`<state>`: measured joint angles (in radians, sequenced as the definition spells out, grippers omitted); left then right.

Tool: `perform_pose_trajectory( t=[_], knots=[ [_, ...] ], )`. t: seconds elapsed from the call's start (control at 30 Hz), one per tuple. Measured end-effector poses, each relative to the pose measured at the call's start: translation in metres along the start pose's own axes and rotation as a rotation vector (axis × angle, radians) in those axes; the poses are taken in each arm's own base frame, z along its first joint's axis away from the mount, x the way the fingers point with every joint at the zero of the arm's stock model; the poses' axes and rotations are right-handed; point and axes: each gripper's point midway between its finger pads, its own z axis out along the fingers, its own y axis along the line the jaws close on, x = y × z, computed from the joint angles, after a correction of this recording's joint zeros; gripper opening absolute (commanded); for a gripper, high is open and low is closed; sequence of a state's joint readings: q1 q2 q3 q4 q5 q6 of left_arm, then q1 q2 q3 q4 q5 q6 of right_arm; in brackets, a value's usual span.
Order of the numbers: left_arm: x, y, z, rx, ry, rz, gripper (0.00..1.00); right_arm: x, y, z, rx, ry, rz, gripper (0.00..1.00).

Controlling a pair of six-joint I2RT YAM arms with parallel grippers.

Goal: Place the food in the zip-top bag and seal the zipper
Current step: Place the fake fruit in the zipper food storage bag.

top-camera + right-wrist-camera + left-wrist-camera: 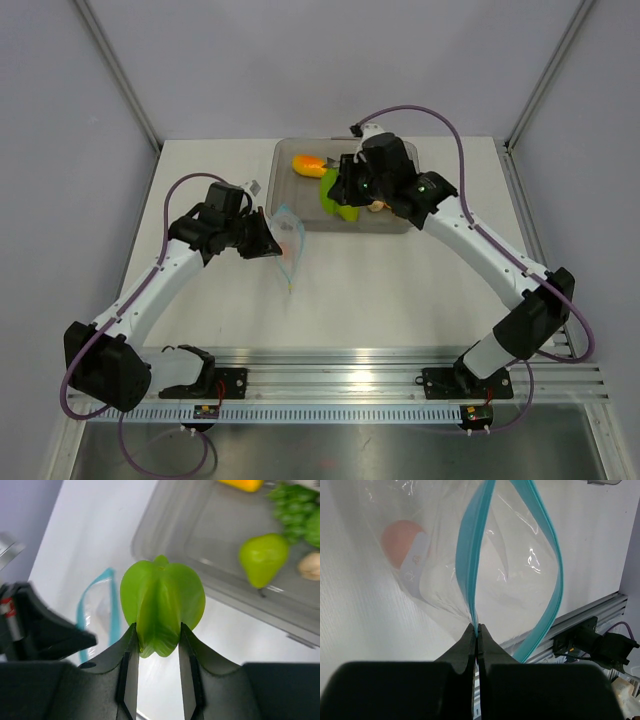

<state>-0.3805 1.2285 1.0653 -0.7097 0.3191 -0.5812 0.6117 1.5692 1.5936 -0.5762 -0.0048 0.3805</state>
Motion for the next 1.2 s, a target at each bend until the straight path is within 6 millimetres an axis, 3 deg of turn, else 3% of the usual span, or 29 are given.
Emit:
perform_pose_trajectory(
  t=[0.1, 0.2, 0.37, 0.5, 0.63, 0.77, 0.97, 1.03, 1.13, 1.17, 1.2],
  knots=[
    [0.0, 0.0, 0.0, -0.001, 0.002, 0.0, 0.0, 0.018, 0.042, -0.004, -0.089, 0.027, -0.052, 0.25],
    [0.001, 0.0, 0.0, -0.003, 0.005, 0.0, 0.0, 0.033, 0.071, -0.008, -0.148, 0.051, -0.082, 0.25],
    [0.001, 0.001, 0.0, -0.003, 0.006, -0.001, 0.0, 0.049, 0.103, -0.011, -0.214, 0.07, -0.101, 0.25],
    [0.001, 0.001, 0.0, -0.003, 0.006, -0.001, 0.0, 0.065, 0.119, -0.001, -0.243, 0.1, -0.104, 0.25],
    [0.001, 0.0, 0.0, -0.002, 0.006, -0.001, 0.0, 0.086, 0.122, 0.02, -0.237, 0.153, -0.095, 0.25],
    [0.002, 0.004, 0.0, -0.017, 0.006, -0.007, 0.0, 0.109, 0.113, 0.042, -0.193, 0.217, -0.087, 0.25],
    [0.005, 0.003, -0.001, -0.009, 0.023, -0.01, 0.0, 0.134, 0.101, 0.057, -0.153, 0.277, -0.08, 0.29],
    [0.005, 0.0, -0.001, 0.004, 0.021, -0.006, 0.0, 0.143, 0.098, 0.062, -0.144, 0.3, -0.081, 0.37],
    [0.004, -0.004, -0.001, 0.021, 0.021, -0.003, 0.0, 0.153, 0.093, 0.065, -0.13, 0.329, -0.079, 0.58],
    [0.004, -0.004, -0.001, 0.025, 0.021, -0.002, 0.0, 0.154, 0.092, 0.065, -0.127, 0.334, -0.079, 0.71],
    [0.004, -0.005, -0.001, 0.028, 0.02, -0.003, 0.0, 0.155, 0.092, 0.065, -0.123, 0.338, -0.075, 0.74]
  ],
)
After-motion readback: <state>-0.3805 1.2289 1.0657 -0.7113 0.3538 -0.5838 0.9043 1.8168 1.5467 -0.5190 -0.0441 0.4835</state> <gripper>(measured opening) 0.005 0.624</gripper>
